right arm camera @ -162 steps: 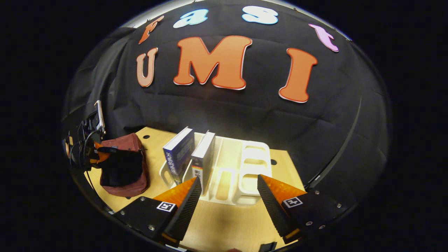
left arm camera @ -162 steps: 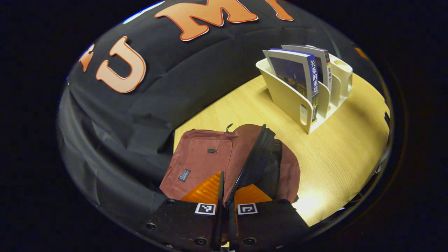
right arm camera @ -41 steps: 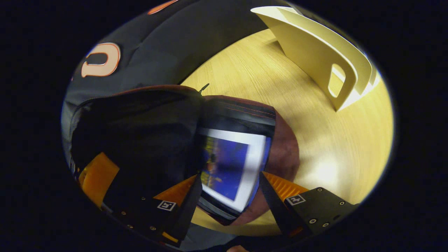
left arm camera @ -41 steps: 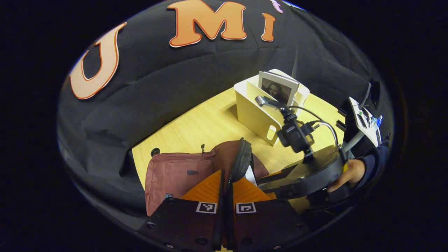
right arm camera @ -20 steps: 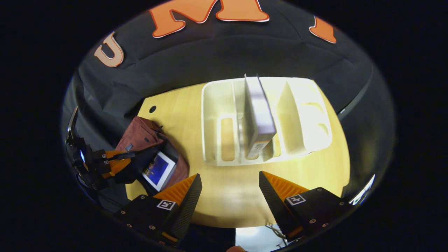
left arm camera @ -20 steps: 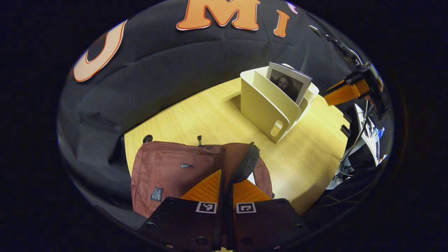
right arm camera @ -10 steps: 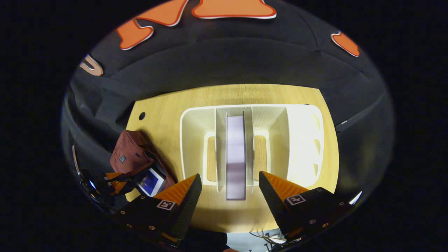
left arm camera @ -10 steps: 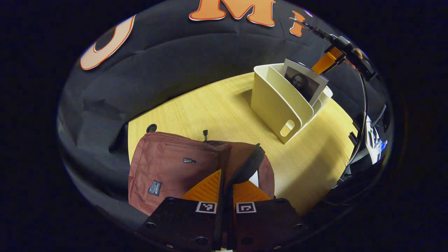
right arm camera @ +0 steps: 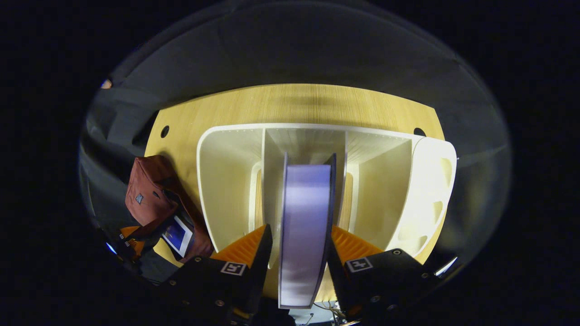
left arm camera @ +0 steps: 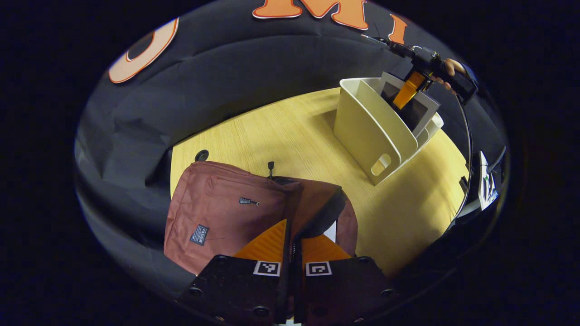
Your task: Open the schoolbag, grab two books from the bookshelf and put them into the schoolbag.
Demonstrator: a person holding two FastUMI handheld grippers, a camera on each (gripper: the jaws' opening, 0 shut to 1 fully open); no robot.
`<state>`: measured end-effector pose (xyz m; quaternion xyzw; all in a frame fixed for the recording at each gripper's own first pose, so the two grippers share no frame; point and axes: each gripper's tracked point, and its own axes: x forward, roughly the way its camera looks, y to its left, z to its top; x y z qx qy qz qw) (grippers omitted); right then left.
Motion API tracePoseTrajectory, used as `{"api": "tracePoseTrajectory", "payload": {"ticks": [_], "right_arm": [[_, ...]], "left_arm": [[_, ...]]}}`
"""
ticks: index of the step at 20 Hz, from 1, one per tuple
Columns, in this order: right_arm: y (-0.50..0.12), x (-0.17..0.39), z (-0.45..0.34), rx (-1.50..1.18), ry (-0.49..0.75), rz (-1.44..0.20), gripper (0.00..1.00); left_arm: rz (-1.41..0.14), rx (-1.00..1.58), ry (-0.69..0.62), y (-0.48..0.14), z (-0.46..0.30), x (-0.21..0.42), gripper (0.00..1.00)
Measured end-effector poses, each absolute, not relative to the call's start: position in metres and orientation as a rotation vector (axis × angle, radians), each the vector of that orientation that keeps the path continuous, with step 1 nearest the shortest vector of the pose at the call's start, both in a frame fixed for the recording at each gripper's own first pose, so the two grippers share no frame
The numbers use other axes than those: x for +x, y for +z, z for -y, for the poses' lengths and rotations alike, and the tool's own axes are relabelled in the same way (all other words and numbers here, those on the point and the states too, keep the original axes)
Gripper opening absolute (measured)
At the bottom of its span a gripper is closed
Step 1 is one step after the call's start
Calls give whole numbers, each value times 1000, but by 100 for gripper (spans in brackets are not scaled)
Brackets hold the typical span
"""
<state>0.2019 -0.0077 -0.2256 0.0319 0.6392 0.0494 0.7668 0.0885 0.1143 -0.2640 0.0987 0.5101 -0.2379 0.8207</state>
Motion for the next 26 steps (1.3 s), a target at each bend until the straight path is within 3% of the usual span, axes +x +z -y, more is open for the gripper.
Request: {"api": "tracePoseTrajectory", "payload": {"ticks": [1, 2, 4, 6, 19, 26], "right_arm": [[-229, 203, 8, 68, 102, -1394, 70], [-230, 203, 9, 72, 93, -1402, 53], [-231, 202, 10, 78, 74, -1412, 43], [-227, 197, 13, 74, 56, -1420, 41], [-100, 135, 7, 87, -68, -1232, 40], [-69, 81, -42, 140, -90, -1142, 41]], "left_arm": [[-1089, 207, -501, -264, -115, 88, 6], [-1092, 205, -497, -265, -115, 87, 6], [-1093, 206, -490, -262, -116, 87, 6], [-1087, 204, -492, -260, -116, 86, 6], [-1020, 219, -629, -252, -128, 82, 6], [-983, 248, -713, -251, -131, 89, 6]]}}
